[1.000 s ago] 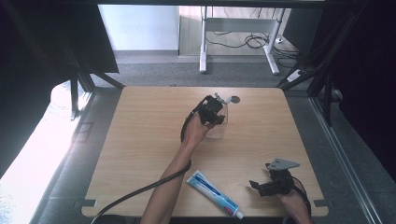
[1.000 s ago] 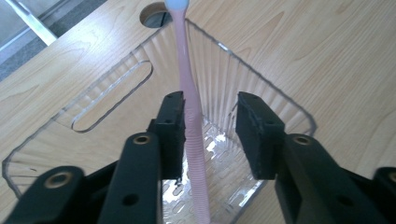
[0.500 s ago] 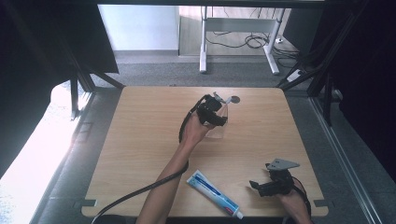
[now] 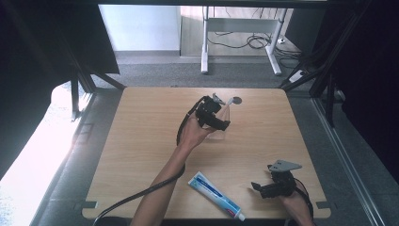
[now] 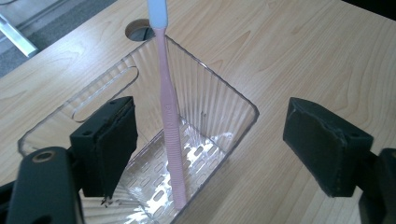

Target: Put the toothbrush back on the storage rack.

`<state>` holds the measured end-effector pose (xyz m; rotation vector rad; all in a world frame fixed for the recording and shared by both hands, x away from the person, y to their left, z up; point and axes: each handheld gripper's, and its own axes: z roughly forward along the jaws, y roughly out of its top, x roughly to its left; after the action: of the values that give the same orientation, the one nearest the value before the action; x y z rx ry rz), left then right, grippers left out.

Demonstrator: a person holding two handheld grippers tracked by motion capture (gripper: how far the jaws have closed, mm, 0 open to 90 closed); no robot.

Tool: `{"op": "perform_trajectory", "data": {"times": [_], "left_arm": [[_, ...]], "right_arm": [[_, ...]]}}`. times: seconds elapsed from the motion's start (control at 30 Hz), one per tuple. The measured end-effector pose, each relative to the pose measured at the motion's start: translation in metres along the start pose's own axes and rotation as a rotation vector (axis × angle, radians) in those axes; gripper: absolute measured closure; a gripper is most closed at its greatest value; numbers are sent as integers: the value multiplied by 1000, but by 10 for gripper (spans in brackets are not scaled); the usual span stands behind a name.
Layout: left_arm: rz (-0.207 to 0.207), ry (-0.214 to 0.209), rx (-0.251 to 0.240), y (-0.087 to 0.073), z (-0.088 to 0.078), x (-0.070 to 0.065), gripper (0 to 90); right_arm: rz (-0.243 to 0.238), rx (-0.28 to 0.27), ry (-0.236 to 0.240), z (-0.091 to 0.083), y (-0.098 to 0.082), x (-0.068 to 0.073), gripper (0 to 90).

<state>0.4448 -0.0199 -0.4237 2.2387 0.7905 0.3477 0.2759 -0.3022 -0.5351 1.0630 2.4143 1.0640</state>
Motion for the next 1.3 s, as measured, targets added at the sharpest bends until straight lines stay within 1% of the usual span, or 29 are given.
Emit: {"op": "perform_trajectory", "data": {"times": [0.07, 0.23, 0.4, 0.43, 0.47, 0.63, 0.7, 0.77, 0.97, 1.1, 1.2, 1.23, 1.3], "left_arm": [[5, -2, 5, -1, -3, -1, 144], [28, -4, 11, -6, -12, -2, 138], [30, -18, 9, -11, -21, -3, 132], [24, -24, 6, -13, -22, -4, 133], [29, -25, 9, -15, -24, -4, 132], [51, -14, 3, -22, -33, -5, 131], [43, -15, -6, -25, -36, -5, 130], [56, -9, -5, -29, -40, -5, 130], [60, 2, -15, -37, -50, -7, 130], [75, 11, -15, -45, -57, -8, 130], [72, 15, -11, -52, -60, -8, 130], [78, 19, -11, -55, -62, -8, 130], [69, 19, -12, -60, -64, -7, 130]], "right_arm": [[0, 1, 0, 0, 0, 0, 0], [1, 1, 0, 0, 0, 0, 0], [0, 2, 0, 0, 0, 0, 0], [-1, 2, 0, 0, 0, 0, 0], [-1, 2, -1, 0, 0, 0, 0], [-2, 3, -3, 0, 0, 0, 0], [-2, 3, -2, 0, 0, 0, 0], [-3, 4, -4, 0, 0, 1, 0], [-3, 5, -4, 0, 0, 1, 0], [-4, 7, -4, 0, 0, 1, 0], [-3, 7, -4, 0, 0, 1, 0], [-3, 7, -5, 0, 0, 1, 0], [-4, 9, -6, 0, 0, 1, 0]]}}
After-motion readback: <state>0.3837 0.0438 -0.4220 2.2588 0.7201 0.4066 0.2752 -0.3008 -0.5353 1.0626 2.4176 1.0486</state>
